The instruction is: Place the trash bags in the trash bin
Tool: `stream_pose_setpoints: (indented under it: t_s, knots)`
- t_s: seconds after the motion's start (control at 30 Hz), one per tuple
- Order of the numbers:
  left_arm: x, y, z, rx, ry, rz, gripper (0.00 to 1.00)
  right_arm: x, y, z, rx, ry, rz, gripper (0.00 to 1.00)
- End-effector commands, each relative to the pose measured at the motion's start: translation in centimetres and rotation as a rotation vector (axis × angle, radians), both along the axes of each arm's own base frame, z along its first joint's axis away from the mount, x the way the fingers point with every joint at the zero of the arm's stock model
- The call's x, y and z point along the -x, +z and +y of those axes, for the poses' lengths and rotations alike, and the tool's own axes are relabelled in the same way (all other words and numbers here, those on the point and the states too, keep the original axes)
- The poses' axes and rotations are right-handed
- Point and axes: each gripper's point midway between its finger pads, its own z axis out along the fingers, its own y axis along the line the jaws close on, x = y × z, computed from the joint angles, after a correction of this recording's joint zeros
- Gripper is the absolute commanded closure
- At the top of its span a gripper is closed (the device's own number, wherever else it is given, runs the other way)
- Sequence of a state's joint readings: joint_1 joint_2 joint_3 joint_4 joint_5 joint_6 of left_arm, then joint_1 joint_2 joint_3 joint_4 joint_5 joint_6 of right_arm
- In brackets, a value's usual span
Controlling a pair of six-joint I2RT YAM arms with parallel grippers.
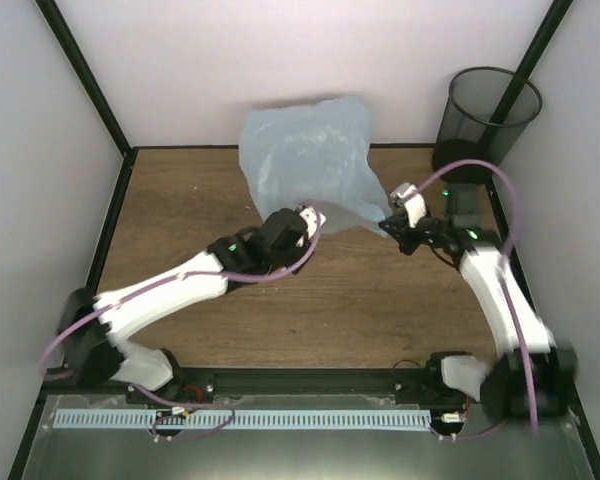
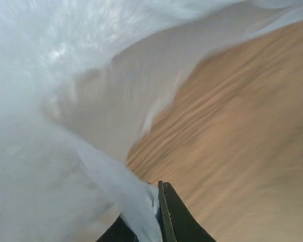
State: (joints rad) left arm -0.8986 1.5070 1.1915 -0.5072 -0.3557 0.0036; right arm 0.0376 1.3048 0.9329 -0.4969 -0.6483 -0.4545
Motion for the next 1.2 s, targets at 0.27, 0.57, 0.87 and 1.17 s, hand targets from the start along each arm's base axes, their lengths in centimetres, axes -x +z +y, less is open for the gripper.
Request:
stream_pose_setpoints:
  t_s: [0.27,0.57,0.87,1.17]
  knots:
    - [2.8,28.9,2.1,0.646,0.129,-0.348,0.96,11.1,36.5,3.1,-0.362,0.184,-0.747,0.99]
    - [-6.1,24.9,2.0,0.709,0.192,-0.158,0.96,-4.3,29.6,1.2,-0.296,-0.067,-0.559,0.99]
    - [-14.6,15.7,4.3,0.681,0.287,0.055,0.96,-14.0,22.3,0.0,-0.207,-0.192,-0.404,0.99]
    - [-7.2,40.7,4.3,0.986,-0.121,-0.394,0.96,-3.5,46.6,1.5,-0.334,0.007,-0.957,0.99]
